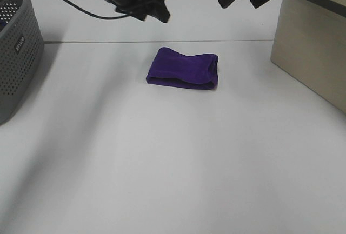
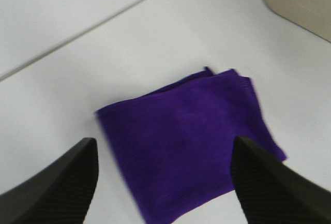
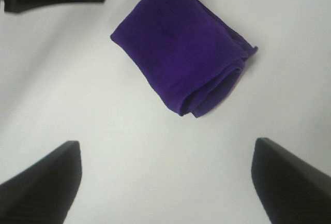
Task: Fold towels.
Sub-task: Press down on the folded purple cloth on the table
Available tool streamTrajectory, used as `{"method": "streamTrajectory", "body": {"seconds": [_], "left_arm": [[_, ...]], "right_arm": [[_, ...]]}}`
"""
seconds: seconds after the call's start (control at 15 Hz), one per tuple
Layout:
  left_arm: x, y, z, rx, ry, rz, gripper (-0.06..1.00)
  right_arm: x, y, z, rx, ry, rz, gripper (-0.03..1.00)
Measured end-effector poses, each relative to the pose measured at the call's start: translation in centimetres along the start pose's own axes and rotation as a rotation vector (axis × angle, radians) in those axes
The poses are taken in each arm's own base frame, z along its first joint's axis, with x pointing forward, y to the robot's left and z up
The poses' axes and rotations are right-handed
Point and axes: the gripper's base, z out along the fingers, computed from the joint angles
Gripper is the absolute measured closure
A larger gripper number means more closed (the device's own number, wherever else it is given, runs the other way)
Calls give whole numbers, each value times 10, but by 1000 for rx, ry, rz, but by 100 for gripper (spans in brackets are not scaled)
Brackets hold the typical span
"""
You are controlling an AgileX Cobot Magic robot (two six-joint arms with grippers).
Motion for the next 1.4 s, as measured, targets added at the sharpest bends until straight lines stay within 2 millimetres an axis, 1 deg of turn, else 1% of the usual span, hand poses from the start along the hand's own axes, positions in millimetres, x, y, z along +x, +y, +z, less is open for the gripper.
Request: {"method": "streamTrajectory", "body": {"seconds": [0.07, 0.13, 0.2, 0.27, 0.4, 0.53, 0.6, 0.67, 0.73, 0.87, 1.07, 1.2, 1.4], "left_arm": [[0, 9, -8, -35, 13, -26, 29], [3, 24, -18, -95, 57, -70, 29], [7, 35, -26, -145, 102, -107, 29], [13, 42, -29, -185, 154, -125, 29], [16, 47, -30, -240, 189, -115, 29], [17, 49, -31, -255, 194, -108, 29], [17, 49, -31, -255, 194, -108, 29], [17, 49, -31, -256, 195, -108, 29], [17, 49, -31, -256, 196, -107, 29], [17, 49, -31, -255, 197, -99, 29], [17, 49, -31, -255, 198, -92, 29], [17, 49, -31, -255, 198, -92, 29], [17, 49, -31, -255, 198, -92, 29]], "right_arm": [[-1, 0, 3, -17, -14, -5, 10], [-4, -1, 11, -49, -46, -17, 10], [-6, -3, 24, -77, -60, -33, 10], [-6, -7, 44, -92, -63, -84, 10], [-4, -11, 83, -88, -69, -214, 10], [4, -20, 122, -82, -48, -299, 10], [9, -25, 137, -79, -37, -328, 10], [11, -28, 143, -76, -33, -340, 10], [16, -36, 160, -54, -29, -368, 10], [23, -44, 177, -41, -13, -370, 10], [39, -57, 201, -5, 56, -407, 10], [42, -60, 206, 2, 72, -414, 10], [42, -60, 205, 4, 76, -420, 10]]}}
